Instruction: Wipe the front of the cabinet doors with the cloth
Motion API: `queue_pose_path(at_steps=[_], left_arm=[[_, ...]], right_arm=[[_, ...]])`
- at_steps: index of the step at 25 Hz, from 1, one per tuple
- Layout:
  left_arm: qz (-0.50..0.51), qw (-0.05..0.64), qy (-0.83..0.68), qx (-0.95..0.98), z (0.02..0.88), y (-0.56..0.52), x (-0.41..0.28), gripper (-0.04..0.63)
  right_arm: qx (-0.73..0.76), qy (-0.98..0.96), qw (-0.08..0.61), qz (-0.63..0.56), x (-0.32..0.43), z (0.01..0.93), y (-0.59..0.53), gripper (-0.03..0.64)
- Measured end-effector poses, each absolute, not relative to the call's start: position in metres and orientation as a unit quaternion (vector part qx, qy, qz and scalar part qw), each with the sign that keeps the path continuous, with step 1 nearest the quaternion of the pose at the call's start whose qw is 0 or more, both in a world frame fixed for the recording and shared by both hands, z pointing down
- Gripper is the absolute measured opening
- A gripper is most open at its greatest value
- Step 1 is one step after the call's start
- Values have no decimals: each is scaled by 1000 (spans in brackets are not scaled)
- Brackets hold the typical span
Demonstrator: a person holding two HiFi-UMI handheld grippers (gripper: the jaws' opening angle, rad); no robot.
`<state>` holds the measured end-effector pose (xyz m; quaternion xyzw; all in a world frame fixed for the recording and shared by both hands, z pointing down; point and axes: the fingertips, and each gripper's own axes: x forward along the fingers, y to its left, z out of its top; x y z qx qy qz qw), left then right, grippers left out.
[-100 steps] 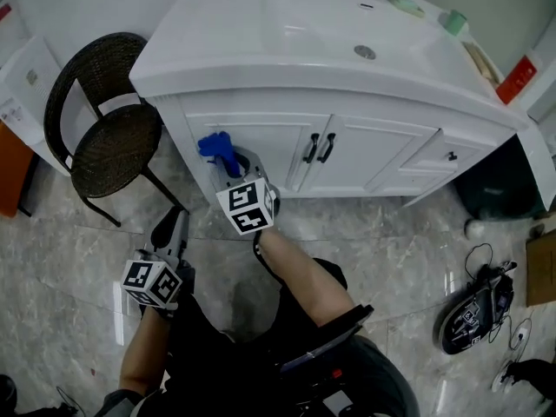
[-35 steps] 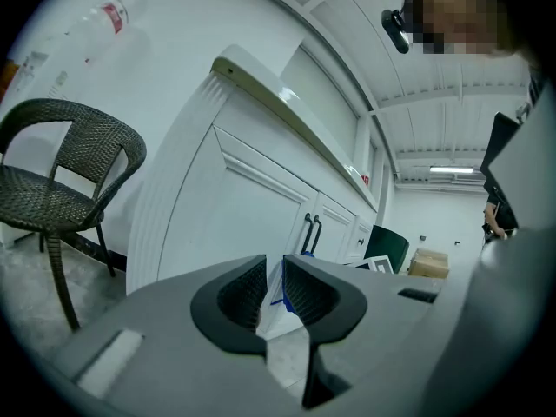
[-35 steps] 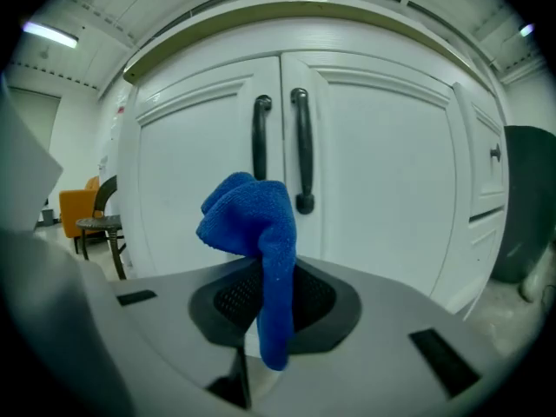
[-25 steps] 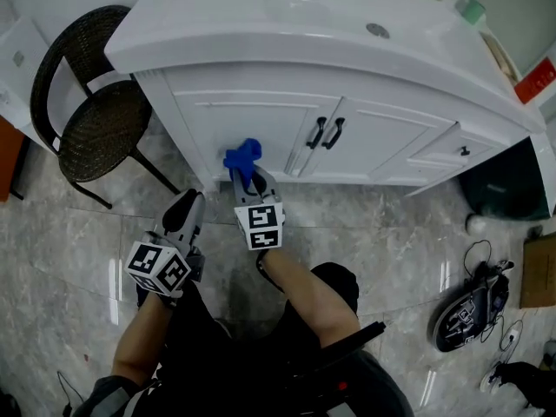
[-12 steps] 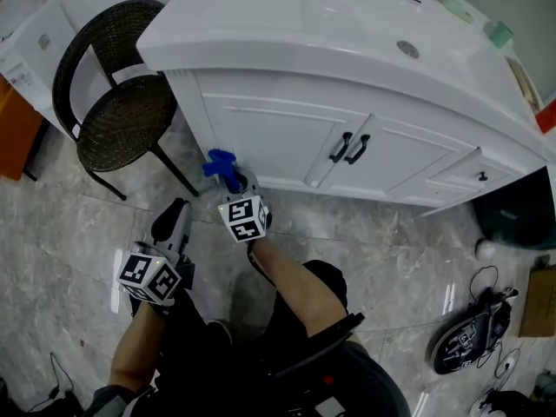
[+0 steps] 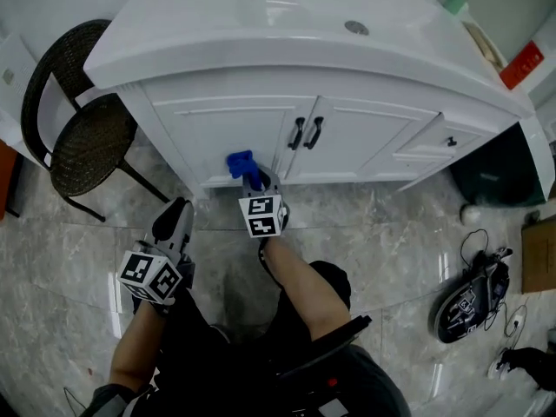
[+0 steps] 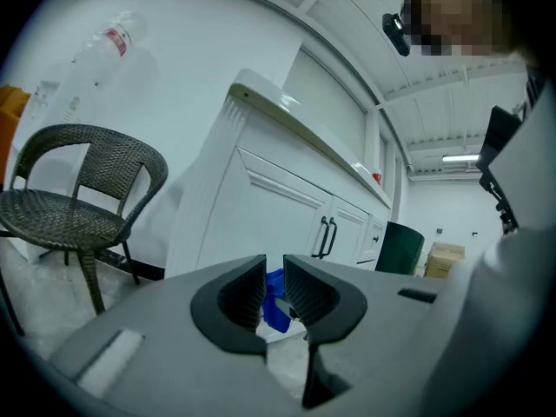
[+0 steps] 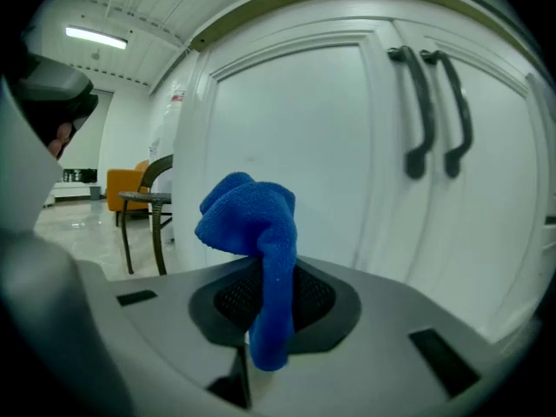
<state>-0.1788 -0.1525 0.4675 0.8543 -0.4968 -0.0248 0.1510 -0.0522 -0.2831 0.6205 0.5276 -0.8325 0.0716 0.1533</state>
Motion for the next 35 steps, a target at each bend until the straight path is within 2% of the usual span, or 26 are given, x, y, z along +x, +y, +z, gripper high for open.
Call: queue_pose_path(at_steps=[6,10,13,20,26,30,35], left_arm=[[-29,154,-444,882,465,-156,-130,63],[-30,153,-432,889,464,-155,-116,63],[-29,155,-436,886,466,-153,-120,63],[-32,158,-477,864,465,-149,-161,63],[-13,151,-540,828,470,-133,-215,63],[-4,146,-568,810,472,-124,-235,63],[-3,150,-561,814,474,-133,-229,63]], right_arm=[[616,-763,166,105,55,630,-276,52],[635,-744,169,123,82,631,-265,52],[606,-770,161,122,55,631,-257,52],[455,-872,161,85,-98,638,-234,51],[395,-903,140,96,-185,658,-242,52],[394,-904,134,97,-198,660,-255,52],[434,-885,134,107,-158,663,-274,51]])
